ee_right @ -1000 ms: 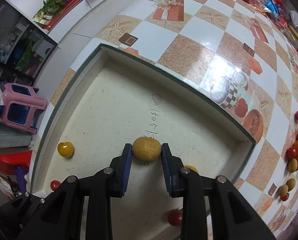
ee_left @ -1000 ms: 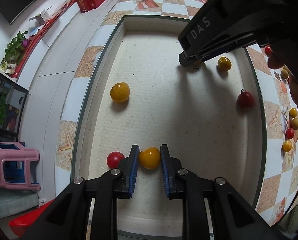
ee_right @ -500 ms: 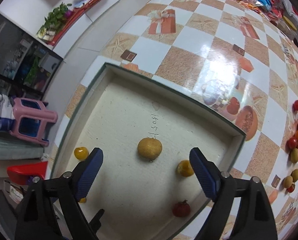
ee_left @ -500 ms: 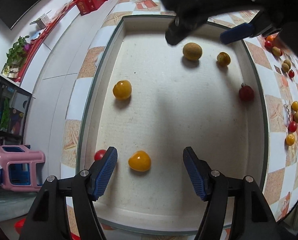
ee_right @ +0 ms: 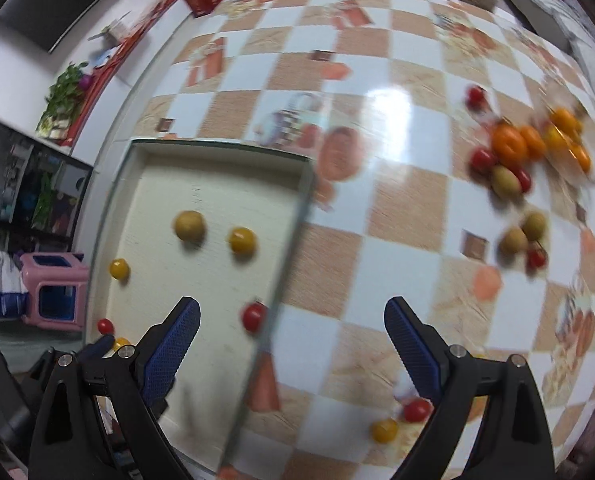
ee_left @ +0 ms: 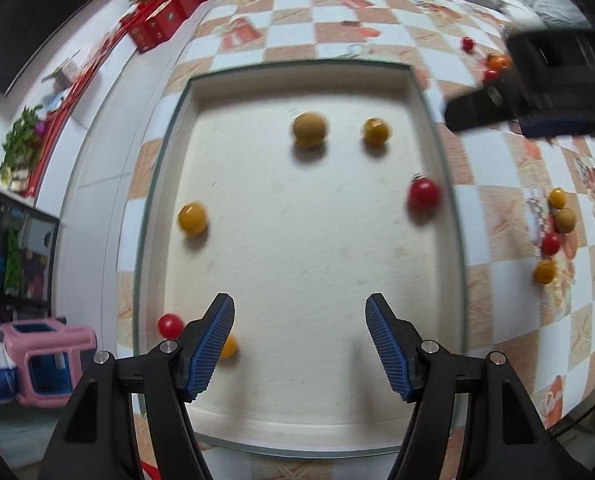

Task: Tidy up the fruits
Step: 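Close the left tool on a red cherry tomato while the right tool grasps another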

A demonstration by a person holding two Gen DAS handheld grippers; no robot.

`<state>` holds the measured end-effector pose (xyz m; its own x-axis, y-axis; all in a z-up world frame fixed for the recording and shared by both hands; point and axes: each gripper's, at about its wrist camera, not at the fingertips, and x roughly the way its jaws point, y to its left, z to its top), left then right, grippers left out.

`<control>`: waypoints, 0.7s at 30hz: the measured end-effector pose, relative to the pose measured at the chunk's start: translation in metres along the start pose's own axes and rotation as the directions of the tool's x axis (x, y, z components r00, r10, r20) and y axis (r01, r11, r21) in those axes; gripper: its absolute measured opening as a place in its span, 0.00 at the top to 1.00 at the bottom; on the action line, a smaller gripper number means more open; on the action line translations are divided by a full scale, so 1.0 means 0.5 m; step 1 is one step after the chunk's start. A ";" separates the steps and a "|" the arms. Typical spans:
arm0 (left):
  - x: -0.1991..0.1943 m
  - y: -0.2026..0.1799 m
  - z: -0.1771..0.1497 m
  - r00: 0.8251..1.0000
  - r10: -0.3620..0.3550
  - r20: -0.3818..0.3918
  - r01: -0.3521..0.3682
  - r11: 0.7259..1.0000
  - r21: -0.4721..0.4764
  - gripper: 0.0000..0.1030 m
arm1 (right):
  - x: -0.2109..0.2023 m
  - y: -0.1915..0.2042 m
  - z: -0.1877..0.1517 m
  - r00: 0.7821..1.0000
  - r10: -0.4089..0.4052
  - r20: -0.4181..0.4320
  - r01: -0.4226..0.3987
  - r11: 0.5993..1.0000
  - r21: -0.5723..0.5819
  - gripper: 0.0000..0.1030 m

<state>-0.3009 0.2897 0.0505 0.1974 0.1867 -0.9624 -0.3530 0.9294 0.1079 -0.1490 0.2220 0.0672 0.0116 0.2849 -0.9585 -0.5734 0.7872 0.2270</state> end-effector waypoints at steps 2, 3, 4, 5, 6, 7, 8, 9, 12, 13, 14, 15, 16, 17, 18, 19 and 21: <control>-0.011 -0.013 0.007 1.000 -0.010 0.015 0.010 1.000 0.022 0.33 | -0.012 -0.039 -0.019 1.000 -0.016 0.004 0.016 0.999 0.041 0.08; -0.019 -0.025 0.012 0.999 -0.019 0.025 0.018 0.999 0.038 0.33 | -0.020 -0.065 -0.031 1.000 -0.028 0.006 0.027 0.997 0.067 0.08; -0.026 -0.032 0.017 0.999 -0.027 0.033 0.025 0.999 0.048 0.33 | -0.028 -0.092 -0.044 0.999 -0.041 0.007 0.041 0.995 0.092 0.08; -0.036 -0.045 0.021 0.998 -0.038 0.046 0.035 0.997 0.065 0.33 | -0.031 -0.108 -0.051 0.999 -0.051 0.007 0.050 0.993 0.108 0.08; -0.043 -0.054 0.027 0.997 -0.047 0.054 0.043 0.996 0.076 0.33 | -0.037 -0.136 -0.064 0.998 -0.065 0.005 0.064 0.989 0.134 0.08; -0.048 -0.063 0.030 0.997 -0.057 0.061 0.051 0.995 0.088 0.33 | -0.043 -0.162 -0.075 0.997 -0.077 0.005 0.075 0.985 0.158 0.08; -0.055 -0.078 0.034 0.995 -0.071 0.068 0.063 0.993 0.104 0.33 | -0.047 -0.183 -0.083 0.996 -0.085 0.003 0.083 0.981 0.177 0.08; -0.061 -0.097 0.037 0.994 -0.081 0.073 0.072 0.991 0.116 0.33 | -0.052 -0.209 -0.094 0.995 -0.098 -0.001 0.096 0.975 0.201 0.08; -0.067 -0.146 0.042 0.991 -0.112 0.070 0.099 0.982 0.161 0.33 | -0.062 -0.269 -0.122 0.992 -0.122 -0.014 0.121 0.958 0.260 0.08; -0.065 -0.160 0.045 0.991 -0.121 0.064 0.109 0.980 0.169 0.33 | -0.065 -0.285 -0.129 0.992 -0.126 -0.018 0.126 0.953 0.276 0.08; -0.062 -0.178 0.047 0.989 -0.135 0.052 0.124 0.976 0.180 0.33 | -0.067 -0.301 -0.134 0.991 -0.130 -0.021 0.131 0.948 0.292 0.08; -0.062 -0.195 0.045 0.989 -0.144 0.046 0.133 0.974 0.185 0.33 | -0.069 -0.317 -0.139 0.991 -0.134 -0.023 0.135 0.942 0.306 0.08; -0.059 -0.213 0.047 0.987 -0.158 0.038 0.148 0.970 0.193 0.33 | -0.071 -0.330 -0.143 0.990 -0.136 -0.023 0.137 0.939 0.317 0.08; -0.057 -0.226 0.049 0.986 -0.166 0.033 0.156 0.968 0.197 0.33 | -0.072 -0.341 -0.145 0.990 -0.137 -0.023 0.137 0.936 0.324 0.08; -0.052 -0.243 0.050 0.984 -0.175 0.027 0.166 0.965 0.204 0.33 | -0.073 -0.351 -0.147 0.990 -0.137 -0.024 0.137 0.934 0.330 0.08; -0.049 -0.254 0.052 0.983 -0.180 0.023 0.171 0.963 0.209 0.33 | -0.073 -0.358 -0.146 0.991 -0.135 -0.024 0.135 0.933 0.332 0.08; -0.039 -0.282 0.059 0.981 -0.191 0.016 0.183 0.958 0.222 0.33 | -0.075 -0.373 -0.142 0.990 -0.138 -0.020 0.137 0.935 0.328 0.08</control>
<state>-0.2281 0.1644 0.0612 0.2757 0.0108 -0.9612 -0.0991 0.9949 -0.0173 -0.1005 0.0259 0.0486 0.0739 0.1626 -0.9839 -0.2660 0.9541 0.1377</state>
